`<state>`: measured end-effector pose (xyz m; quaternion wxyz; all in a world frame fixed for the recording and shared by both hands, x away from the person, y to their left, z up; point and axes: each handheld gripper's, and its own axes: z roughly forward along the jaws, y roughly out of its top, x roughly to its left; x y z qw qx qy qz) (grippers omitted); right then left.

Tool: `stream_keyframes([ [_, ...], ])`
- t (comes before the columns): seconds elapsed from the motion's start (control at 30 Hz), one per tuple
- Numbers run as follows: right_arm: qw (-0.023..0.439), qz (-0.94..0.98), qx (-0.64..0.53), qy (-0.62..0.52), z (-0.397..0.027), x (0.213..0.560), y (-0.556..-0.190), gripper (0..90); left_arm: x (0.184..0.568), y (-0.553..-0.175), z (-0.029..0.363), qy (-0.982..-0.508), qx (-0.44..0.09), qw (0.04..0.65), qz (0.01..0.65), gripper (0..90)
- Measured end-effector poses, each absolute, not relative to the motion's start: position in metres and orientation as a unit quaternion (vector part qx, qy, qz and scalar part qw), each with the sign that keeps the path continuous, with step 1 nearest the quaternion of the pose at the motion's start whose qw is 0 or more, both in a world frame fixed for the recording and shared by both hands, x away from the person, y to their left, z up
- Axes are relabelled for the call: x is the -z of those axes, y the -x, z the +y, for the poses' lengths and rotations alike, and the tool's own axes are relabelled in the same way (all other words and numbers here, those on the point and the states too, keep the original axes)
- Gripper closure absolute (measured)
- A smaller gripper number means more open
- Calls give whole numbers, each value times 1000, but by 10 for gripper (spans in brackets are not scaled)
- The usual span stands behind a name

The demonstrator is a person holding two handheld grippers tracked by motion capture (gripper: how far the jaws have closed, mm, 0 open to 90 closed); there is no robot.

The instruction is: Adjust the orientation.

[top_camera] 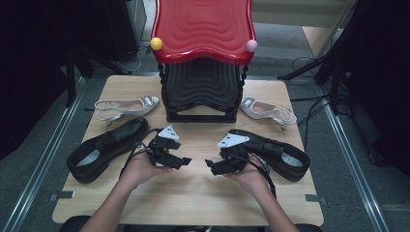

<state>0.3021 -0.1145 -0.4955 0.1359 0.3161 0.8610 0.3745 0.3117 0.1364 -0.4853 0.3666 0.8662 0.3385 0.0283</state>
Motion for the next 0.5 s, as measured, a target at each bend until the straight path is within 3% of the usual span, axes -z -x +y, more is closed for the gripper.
stream_keyframes([
  [0.2,106,862,-389,-308,-111,500,-298,173,486,-313,141,-872,-30,355,336,279],
  [0.5,104,862,-396,-300,-116,501,-294,296,486,-309,151,-871,-41,362,330,292],
])
